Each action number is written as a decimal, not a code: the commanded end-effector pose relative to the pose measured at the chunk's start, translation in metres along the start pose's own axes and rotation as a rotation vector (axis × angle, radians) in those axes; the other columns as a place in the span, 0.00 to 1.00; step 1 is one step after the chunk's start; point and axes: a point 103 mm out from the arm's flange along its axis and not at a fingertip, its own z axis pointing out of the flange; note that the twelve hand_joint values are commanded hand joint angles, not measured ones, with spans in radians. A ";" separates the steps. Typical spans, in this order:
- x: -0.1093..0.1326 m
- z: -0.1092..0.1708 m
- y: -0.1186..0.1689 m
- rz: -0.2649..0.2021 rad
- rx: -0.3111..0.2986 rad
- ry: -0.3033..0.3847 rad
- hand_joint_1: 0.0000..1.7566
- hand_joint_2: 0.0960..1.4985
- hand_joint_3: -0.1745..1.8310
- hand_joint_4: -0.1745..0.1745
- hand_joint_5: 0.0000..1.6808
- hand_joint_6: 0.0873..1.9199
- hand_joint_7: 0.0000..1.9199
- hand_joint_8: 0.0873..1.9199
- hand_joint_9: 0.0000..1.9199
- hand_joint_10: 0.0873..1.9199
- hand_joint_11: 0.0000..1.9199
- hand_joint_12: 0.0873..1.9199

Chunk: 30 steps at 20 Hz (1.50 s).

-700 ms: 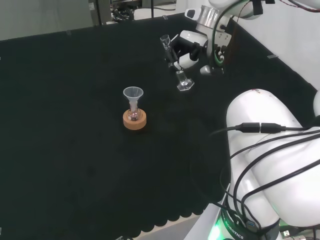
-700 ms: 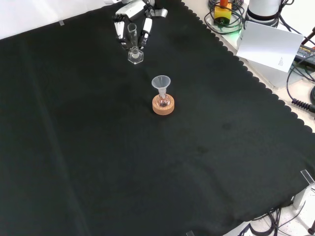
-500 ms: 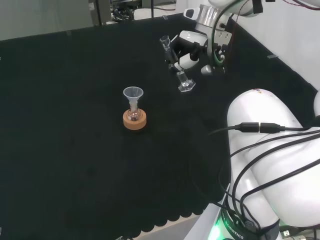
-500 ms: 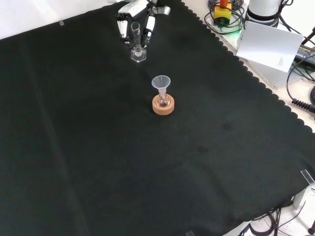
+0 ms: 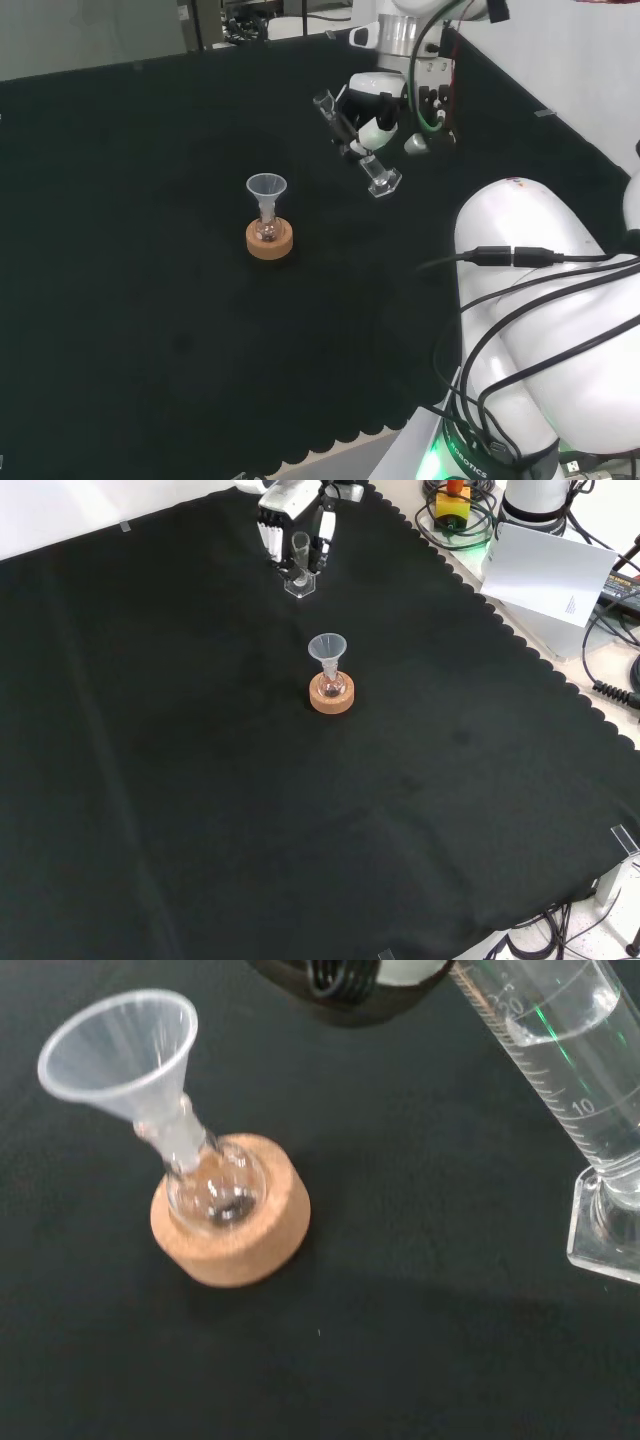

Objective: Pour the water from the graduated cylinder into the round-bottom flask.

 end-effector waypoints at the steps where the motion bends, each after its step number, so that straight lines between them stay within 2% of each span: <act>1: 0.019 0.011 0.003 -0.016 0.164 -0.177 0.74 0.66 0.08 0.00 0.70 0.32 0.64 0.30 0.84 0.00 0.68 0.34; 8: 0.028 0.012 0.009 -0.007 0.252 -0.260 0.74 0.66 0.08 0.00 0.70 0.32 0.64 0.30 0.84 0.00 0.69 0.33; 15: 0.028 0.014 0.008 0.025 0.326 -0.332 0.74 0.66 0.08 0.00 0.71 0.31 0.65 0.29 0.85 0.00 0.69 0.33; 21: 0.026 0.014 0.007 0.058 0.372 -0.375 0.74 0.65 0.08 0.00 0.71 0.30 0.65 0.28 0.85 0.00 0.69 0.33; 30: 0.033 0.015 0.014 0.067 0.423 -0.425 0.74 0.65 0.08 0.00 0.72 0.29 0.65 0.27 0.86 0.00 0.69 0.32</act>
